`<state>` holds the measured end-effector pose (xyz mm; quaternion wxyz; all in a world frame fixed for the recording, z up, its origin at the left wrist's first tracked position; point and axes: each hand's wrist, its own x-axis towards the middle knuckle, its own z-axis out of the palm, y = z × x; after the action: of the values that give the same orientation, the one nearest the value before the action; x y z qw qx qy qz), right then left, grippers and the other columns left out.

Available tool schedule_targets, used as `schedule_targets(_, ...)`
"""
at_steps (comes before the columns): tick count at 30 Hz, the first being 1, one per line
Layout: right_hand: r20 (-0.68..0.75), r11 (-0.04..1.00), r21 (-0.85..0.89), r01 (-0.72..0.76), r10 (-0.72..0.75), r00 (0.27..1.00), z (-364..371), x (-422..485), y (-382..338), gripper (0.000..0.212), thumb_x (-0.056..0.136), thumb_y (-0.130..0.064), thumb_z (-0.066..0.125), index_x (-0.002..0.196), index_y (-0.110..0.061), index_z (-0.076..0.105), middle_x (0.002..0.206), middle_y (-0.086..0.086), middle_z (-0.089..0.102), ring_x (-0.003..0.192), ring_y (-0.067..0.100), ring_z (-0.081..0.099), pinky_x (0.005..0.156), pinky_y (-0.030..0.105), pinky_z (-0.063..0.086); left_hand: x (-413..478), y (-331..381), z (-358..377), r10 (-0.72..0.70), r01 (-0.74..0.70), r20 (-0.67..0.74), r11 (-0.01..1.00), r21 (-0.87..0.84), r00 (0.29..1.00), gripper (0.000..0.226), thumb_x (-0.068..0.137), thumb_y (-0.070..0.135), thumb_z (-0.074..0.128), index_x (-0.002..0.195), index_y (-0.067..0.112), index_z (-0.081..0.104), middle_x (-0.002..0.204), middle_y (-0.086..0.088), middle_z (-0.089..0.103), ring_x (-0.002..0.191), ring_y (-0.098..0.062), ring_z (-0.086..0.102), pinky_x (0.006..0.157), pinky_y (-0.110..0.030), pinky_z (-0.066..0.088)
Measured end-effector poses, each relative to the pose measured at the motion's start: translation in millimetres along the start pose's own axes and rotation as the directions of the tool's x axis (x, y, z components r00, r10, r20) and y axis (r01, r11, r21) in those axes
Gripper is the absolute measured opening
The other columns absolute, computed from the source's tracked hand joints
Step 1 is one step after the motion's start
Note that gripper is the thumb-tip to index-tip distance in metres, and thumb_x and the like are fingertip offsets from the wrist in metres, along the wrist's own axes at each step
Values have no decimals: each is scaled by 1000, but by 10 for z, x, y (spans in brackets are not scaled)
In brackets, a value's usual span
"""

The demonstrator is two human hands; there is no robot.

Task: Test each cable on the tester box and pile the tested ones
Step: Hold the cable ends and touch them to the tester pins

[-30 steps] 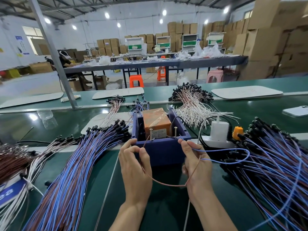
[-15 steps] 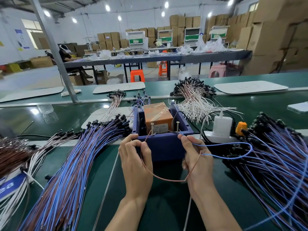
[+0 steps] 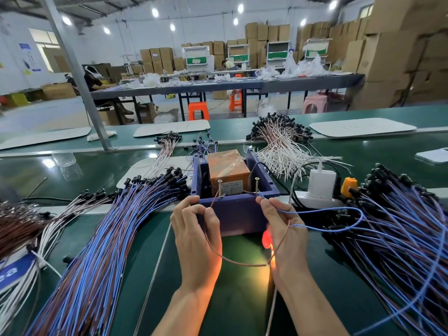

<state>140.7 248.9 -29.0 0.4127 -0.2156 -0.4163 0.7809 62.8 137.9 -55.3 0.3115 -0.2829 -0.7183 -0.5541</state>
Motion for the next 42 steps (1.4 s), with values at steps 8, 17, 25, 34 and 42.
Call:
schedule_targets(8,27,1000,4,-6,6,1000,-23,9,20,25,72,-31,78,91,-20,68,99,4,78,44,0,45,45,18,37,0,7,-6,3,-3,-2,1000,-7,1000,16,102,30,45,95,16,50,121,-1,48,119,-17,45,101,-18,33)
schedule_targets(17,21,1000,-21,-21,21,1000,-25,4,12,27,74,-30,78,95,-18,68,98,2,78,44,2,47,44,18,38,7,11,-11,-1,1,3,1000,-2,1000,14,102,31,44,96,19,48,122,3,46,119,-11,43,100,-13,30)
schedule_targets(25,12,997,-71,-10,11,1000,-134,-113,16,29,72,-33,76,94,-17,65,99,3,78,35,3,39,34,19,33,-21,19,-45,-14,15,19,1000,-13,1000,12,102,33,44,96,22,47,124,6,45,121,-11,44,101,-16,32)
schedule_targets(34,105,961,-240,137,-115,988,-205,-265,90,9,86,-11,74,88,-19,69,92,6,78,72,3,70,62,11,50,-114,129,-286,-95,95,23,995,0,995,15,102,44,40,98,31,47,109,24,47,112,-10,49,90,-29,44)
schedule_targets(42,221,737,-617,274,-171,960,-277,-375,186,40,97,-16,65,104,-55,65,95,-24,74,88,-6,67,83,23,51,-207,144,-593,-440,440,-49,898,-12,897,8,102,48,42,96,45,46,89,14,59,86,-16,58,72,-33,46)
